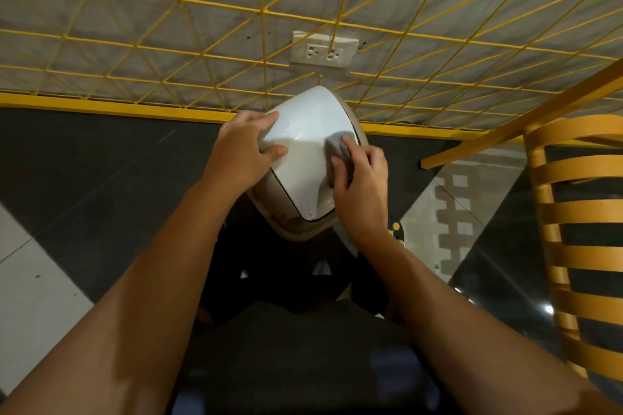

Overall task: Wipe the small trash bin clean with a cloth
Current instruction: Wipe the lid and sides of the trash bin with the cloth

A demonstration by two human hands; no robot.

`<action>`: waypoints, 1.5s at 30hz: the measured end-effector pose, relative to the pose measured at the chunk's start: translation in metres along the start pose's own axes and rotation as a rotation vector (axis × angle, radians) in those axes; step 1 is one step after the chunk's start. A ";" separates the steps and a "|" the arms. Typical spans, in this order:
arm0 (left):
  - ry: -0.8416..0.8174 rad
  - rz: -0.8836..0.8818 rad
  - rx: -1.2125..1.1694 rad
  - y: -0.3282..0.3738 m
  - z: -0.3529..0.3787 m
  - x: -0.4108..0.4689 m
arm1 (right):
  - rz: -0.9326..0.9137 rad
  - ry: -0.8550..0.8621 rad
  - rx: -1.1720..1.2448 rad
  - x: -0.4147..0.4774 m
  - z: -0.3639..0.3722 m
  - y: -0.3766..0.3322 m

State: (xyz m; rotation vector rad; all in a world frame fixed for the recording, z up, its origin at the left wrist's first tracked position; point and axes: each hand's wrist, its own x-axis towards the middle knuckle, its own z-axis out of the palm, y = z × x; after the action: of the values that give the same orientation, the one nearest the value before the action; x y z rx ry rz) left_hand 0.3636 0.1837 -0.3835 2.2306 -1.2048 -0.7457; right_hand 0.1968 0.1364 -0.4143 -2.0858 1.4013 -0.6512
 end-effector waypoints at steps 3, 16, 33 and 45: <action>-0.001 -0.005 0.006 0.000 -0.001 0.001 | -0.088 -0.030 -0.054 0.015 -0.004 -0.001; -0.005 -0.014 0.012 0.000 0.000 0.001 | -0.120 -0.031 -0.122 0.018 -0.011 0.004; -0.008 -0.015 0.009 0.000 0.001 0.001 | 0.260 -0.066 -0.056 -0.001 -0.020 0.049; -0.021 -0.018 0.022 0.001 -0.001 0.002 | 0.184 -0.016 -0.070 0.002 -0.016 0.046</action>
State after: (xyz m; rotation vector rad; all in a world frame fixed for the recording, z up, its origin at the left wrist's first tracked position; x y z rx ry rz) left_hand 0.3647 0.1817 -0.3829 2.2594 -1.2096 -0.7681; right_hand 0.1563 0.1179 -0.4330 -1.9800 1.6044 -0.5156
